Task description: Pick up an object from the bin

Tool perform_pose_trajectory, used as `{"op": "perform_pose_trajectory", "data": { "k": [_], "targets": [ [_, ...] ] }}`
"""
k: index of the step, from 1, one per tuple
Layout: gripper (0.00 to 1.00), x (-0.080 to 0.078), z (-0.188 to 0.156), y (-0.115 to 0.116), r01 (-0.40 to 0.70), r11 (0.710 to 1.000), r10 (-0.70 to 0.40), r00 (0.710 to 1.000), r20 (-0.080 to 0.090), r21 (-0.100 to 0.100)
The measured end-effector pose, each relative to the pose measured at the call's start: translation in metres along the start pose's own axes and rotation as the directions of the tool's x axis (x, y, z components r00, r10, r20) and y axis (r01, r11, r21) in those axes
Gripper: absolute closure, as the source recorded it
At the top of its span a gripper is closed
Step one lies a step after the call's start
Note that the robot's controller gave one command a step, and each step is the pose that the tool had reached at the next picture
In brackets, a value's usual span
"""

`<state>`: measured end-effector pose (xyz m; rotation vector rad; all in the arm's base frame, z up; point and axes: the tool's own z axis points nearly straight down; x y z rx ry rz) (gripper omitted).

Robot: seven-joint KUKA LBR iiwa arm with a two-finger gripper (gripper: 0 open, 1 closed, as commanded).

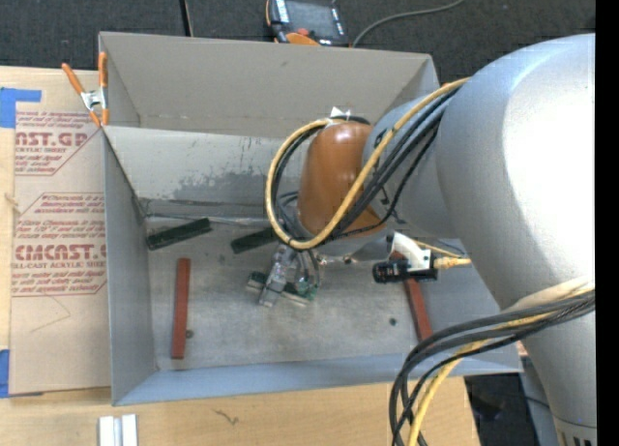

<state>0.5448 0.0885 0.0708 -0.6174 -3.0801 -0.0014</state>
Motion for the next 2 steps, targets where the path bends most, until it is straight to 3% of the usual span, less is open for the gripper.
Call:
{"op": "perform_pose_trajectory", "data": {
  "k": [1, 2],
  "targets": [
    [1.00, -0.001, -0.064, 0.001, 0.000, 1.000, 0.000, 1.000, 0.005, -0.003],
    [1.00, -0.002, -0.091, 0.002, 0.001, 1.000, -0.001, 1.000, 0.004, -0.002]
  ]
}}
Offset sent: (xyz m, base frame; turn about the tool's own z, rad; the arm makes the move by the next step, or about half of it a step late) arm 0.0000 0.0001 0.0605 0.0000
